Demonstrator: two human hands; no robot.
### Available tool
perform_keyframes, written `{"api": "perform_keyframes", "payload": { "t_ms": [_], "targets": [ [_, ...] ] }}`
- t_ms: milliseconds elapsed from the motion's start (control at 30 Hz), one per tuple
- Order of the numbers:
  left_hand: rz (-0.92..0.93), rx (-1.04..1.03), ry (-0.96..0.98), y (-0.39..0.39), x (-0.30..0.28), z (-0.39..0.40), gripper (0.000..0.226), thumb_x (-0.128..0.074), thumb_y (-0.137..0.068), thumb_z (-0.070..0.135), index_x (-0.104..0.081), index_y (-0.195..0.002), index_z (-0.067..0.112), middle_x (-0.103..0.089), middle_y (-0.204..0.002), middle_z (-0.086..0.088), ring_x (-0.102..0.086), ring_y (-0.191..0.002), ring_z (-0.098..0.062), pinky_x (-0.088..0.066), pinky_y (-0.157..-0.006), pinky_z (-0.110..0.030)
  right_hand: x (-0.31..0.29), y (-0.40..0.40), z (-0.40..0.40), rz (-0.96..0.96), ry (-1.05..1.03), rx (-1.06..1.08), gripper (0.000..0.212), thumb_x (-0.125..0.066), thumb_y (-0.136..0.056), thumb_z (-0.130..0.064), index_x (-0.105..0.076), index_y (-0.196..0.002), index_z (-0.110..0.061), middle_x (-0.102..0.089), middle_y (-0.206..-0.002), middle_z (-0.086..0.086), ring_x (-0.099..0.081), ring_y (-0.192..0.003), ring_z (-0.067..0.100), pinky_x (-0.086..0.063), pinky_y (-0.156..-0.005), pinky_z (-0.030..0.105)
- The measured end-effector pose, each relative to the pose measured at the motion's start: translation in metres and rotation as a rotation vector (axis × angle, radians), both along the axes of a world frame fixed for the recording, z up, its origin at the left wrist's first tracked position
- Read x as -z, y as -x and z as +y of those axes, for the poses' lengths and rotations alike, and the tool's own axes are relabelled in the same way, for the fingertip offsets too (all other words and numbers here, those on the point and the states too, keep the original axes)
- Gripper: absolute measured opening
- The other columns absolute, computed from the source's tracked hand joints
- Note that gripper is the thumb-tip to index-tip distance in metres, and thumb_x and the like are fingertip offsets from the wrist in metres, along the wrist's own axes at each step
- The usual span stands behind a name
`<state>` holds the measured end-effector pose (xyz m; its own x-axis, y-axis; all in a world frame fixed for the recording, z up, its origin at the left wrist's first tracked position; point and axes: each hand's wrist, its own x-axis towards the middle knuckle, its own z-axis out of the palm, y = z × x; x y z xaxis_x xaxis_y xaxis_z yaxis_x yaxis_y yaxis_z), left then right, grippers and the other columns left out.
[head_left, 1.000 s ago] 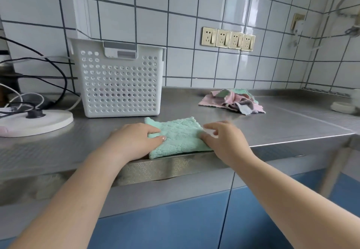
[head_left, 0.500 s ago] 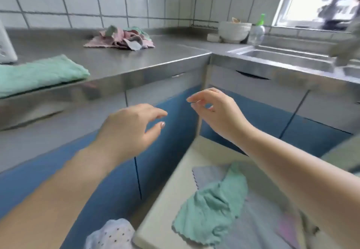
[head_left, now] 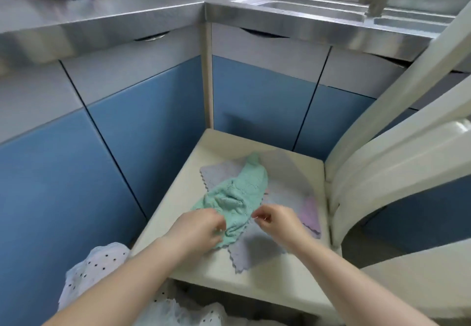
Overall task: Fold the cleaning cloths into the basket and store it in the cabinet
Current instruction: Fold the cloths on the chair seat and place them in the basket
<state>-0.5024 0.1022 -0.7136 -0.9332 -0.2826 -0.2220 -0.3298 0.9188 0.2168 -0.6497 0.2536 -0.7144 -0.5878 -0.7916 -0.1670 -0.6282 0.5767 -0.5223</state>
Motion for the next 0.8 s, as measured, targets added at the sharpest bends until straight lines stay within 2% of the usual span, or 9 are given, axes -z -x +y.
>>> {"api": "perform_keyframes", "payload": {
  "t_ms": [100, 167, 300, 367, 467, 533, 633, 700, 800],
  "targets": [
    [-0.003, -0.016, -0.024, -0.013, 0.019, 0.000, 0.035, -0.057, -0.084, 0.039, -0.052, -0.117, 0.032, -0.049, -0.117, 0.010, -0.047, -0.110, -0.013, -0.042, -0.087, -0.029, 0.025, -0.025, -0.003, -0.042, -0.044, -0.114, 0.020, -0.058, -0.088, -0.025, -0.068, -0.106, -0.025, -0.067, -0.104, -0.006, -0.059, -0.090, 0.011, -0.048, -0.079, 0.025],
    [0.047, -0.043, -0.029, -0.016, 0.029, -0.002, 0.034, -0.054, -0.085, 0.037, -0.050, -0.118, 0.030, -0.049, -0.117, 0.009, -0.047, -0.110, -0.014, -0.041, -0.088, -0.029, 0.039, -0.041, -0.007, 0.018, -0.040, -0.176, 0.021, -0.058, -0.087, -0.032, -0.065, -0.106, -0.028, -0.061, -0.106, -0.005, -0.058, -0.092, 0.015, -0.049, -0.075, 0.030],
    [0.198, -0.103, -0.092, -0.013, 0.031, -0.004, 0.023, -0.047, -0.087, 0.022, -0.055, -0.108, 0.025, -0.058, -0.108, 0.007, -0.054, -0.102, -0.016, -0.043, -0.083, -0.030, 0.052, -0.058, -0.019, 0.150, 0.009, -0.121, 0.032, -0.059, -0.084, -0.042, -0.056, -0.112, -0.027, -0.050, -0.109, -0.005, -0.051, -0.099, 0.018, -0.040, -0.072, 0.029],
    [0.306, -0.136, -0.159, -0.006, 0.022, -0.005, 0.021, -0.049, -0.087, 0.020, -0.059, -0.105, 0.023, -0.060, -0.105, 0.007, -0.056, -0.097, -0.013, -0.044, -0.081, -0.028, 0.050, -0.058, -0.028, 0.187, 0.093, -0.050, 0.031, -0.059, -0.082, -0.043, -0.055, -0.106, -0.023, -0.049, -0.104, -0.004, -0.049, -0.095, 0.018, -0.038, -0.071, 0.030],
    [0.442, -0.129, -0.165, 0.012, -0.004, -0.015, 0.019, -0.053, -0.085, 0.019, -0.063, -0.101, 0.021, -0.062, -0.099, 0.007, -0.057, -0.092, -0.013, -0.045, -0.077, -0.028, 0.030, -0.043, -0.045, 0.133, 0.298, 0.102, 0.014, -0.061, -0.080, -0.031, -0.056, -0.086, -0.019, -0.051, -0.091, -0.001, -0.050, -0.087, 0.022, -0.040, -0.069, 0.033],
    [0.499, -0.098, -0.102, 0.026, -0.028, -0.029, 0.020, -0.051, -0.085, 0.021, -0.065, -0.100, 0.020, -0.062, -0.096, 0.005, -0.057, -0.088, -0.015, -0.044, -0.073, -0.028, 0.003, -0.021, -0.056, 0.062, 0.373, 0.186, 0.007, -0.060, -0.079, -0.022, -0.053, -0.081, -0.021, -0.052, -0.088, -0.003, -0.051, -0.084, 0.020, -0.038, -0.068, 0.032],
    [0.559, -0.048, 0.021, 0.045, -0.073, -0.053, 0.024, -0.047, -0.088, 0.025, -0.067, -0.099, 0.020, -0.063, -0.097, 0.005, -0.058, -0.088, -0.015, -0.048, -0.075, -0.030, -0.046, 0.014, -0.064, 0.086, 0.418, 0.259, 0.009, -0.055, -0.080, -0.015, -0.048, -0.078, -0.021, -0.054, -0.082, -0.005, -0.049, -0.076, 0.017, -0.034, -0.062, 0.031],
    [0.589, 0.005, 0.088, 0.056, -0.101, -0.065, 0.018, -0.052, -0.092, 0.022, -0.069, -0.099, 0.020, -0.063, -0.096, 0.005, -0.059, -0.087, -0.016, -0.050, -0.074, -0.032, -0.074, 0.034, -0.066, 0.159, 0.442, 0.257, 0.008, -0.051, -0.081, -0.013, -0.049, -0.079, -0.020, -0.056, -0.080, -0.006, -0.050, -0.074, 0.017, -0.035, -0.060, 0.031],
    [0.649, 0.049, 0.158, 0.072, -0.144, -0.073, 0.016, -0.055, -0.092, 0.023, -0.070, -0.097, 0.020, -0.063, -0.095, 0.006, -0.060, -0.086, -0.017, -0.048, -0.072, -0.031, -0.112, 0.058, -0.069, 0.288, 0.423, 0.205, 0.014, -0.048, -0.087, -0.018, -0.059, -0.091, -0.024, -0.053, -0.085, -0.011, -0.053, -0.080, 0.014, -0.035, -0.065, 0.027]
  ]
}}
